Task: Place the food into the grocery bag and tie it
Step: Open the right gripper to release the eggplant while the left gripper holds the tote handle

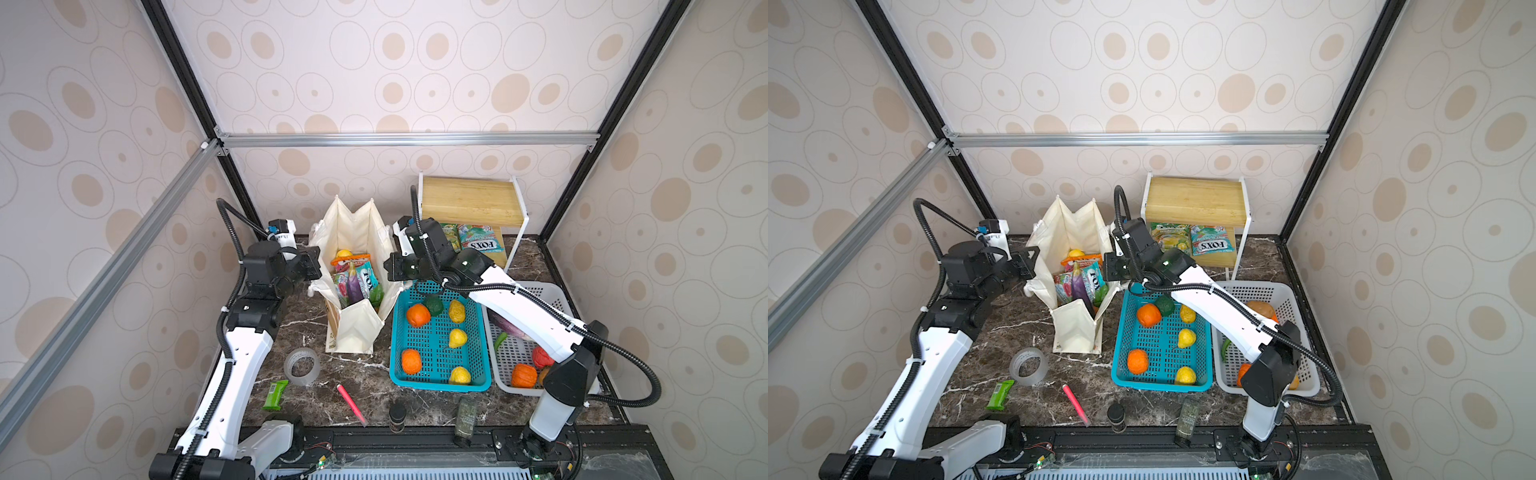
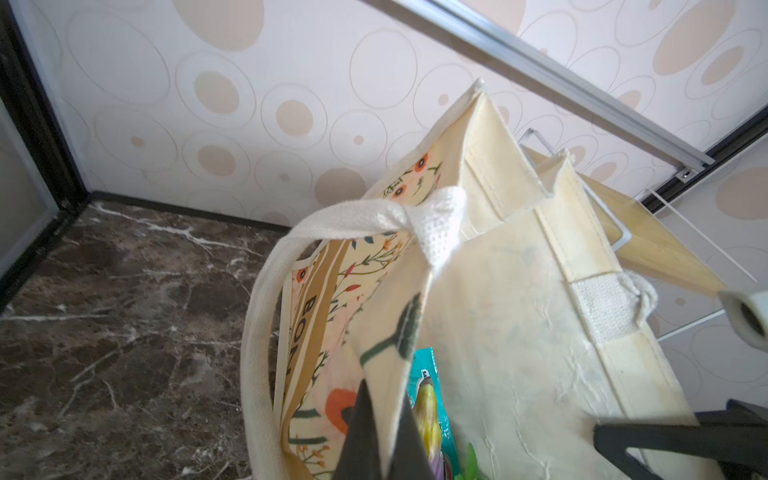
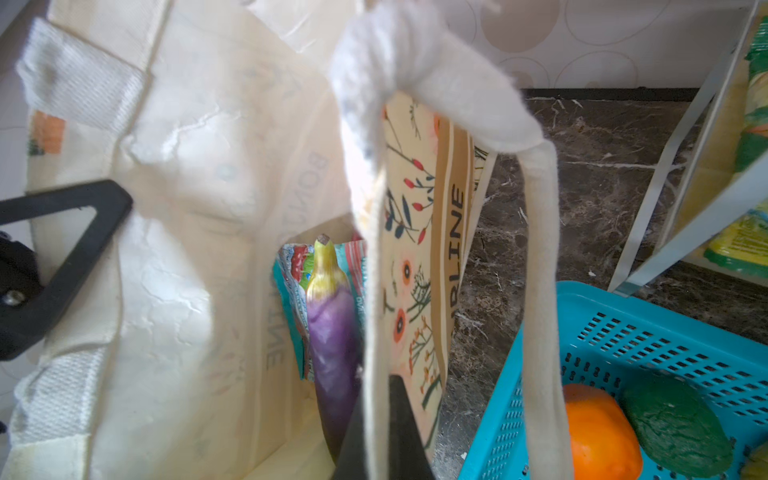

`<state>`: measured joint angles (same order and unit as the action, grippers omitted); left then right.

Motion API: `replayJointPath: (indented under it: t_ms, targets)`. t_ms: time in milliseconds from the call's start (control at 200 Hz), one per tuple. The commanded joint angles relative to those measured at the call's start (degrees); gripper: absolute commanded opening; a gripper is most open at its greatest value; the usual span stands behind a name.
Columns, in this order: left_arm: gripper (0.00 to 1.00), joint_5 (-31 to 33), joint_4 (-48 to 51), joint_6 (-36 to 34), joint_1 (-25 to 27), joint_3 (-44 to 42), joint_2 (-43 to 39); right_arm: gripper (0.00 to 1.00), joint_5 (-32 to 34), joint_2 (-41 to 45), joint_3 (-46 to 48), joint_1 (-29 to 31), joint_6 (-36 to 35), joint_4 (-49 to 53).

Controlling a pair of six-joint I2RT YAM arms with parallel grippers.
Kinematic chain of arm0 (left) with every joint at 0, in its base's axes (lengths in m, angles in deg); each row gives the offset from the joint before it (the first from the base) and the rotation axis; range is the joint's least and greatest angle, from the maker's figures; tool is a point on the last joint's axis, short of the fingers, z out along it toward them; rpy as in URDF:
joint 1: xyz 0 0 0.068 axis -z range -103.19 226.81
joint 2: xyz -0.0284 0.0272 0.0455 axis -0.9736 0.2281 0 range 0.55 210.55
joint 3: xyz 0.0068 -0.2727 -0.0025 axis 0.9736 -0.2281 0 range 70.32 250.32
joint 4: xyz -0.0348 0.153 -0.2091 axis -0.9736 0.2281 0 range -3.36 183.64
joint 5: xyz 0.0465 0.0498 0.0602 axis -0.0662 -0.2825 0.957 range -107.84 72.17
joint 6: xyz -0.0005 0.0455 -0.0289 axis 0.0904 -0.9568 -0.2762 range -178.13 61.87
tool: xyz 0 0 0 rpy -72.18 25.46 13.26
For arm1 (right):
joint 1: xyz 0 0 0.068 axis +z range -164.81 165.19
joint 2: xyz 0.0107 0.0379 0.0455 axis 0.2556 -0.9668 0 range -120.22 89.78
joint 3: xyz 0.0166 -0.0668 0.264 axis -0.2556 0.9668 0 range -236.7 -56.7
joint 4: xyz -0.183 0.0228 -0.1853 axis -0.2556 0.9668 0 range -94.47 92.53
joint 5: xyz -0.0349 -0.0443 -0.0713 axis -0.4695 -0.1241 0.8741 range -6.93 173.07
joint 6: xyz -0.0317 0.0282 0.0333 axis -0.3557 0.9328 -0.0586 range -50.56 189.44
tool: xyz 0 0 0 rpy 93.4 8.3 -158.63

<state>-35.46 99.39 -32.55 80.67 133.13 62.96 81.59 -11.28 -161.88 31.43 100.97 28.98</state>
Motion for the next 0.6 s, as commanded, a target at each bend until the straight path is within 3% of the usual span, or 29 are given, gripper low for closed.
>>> replayJointPath:
  t_ms: [0,160,200,280,375,475,595]
  targets:
    - [0.00,-4.9,-9.8,4.8,-0.2,-1.5,1.0,0.00,0.7,-1.9,-1.7,0.0,1.0,-3.0]
    - [0.03,-8.5,-15.8,9.4,-0.2,-5.7,4.2,0.01,0.9,-6.2,-1.7,-0.6,1.8,-2.0]
    - [0.13,-9.0,-16.3,10.2,-0.2,-5.7,5.0,0.02,1.0,-7.1,-2.0,-0.9,2.3,-1.3]
    - [0.43,-7.5,-14.3,9.6,-0.6,-2.6,5.7,0.03,0.4,-7.4,-0.9,-1.6,3.0,-1.5]
    - [0.65,-3.2,-10.3,8.5,-1.9,2.1,4.2,0.03,0.7,-6.1,1.2,-2.3,3.3,-2.6]
    - [0.94,-0.3,-6.8,10.6,-4.5,4.9,1.8,0.03,1.6,-4.4,3.4,-2.7,3.1,-3.0]
    - [0.99,-6.0,-8.7,20.7,-11.0,1.2,-3.3,0.03,2.1,-2.2,6.7,-3.1,3.5,-5.1]
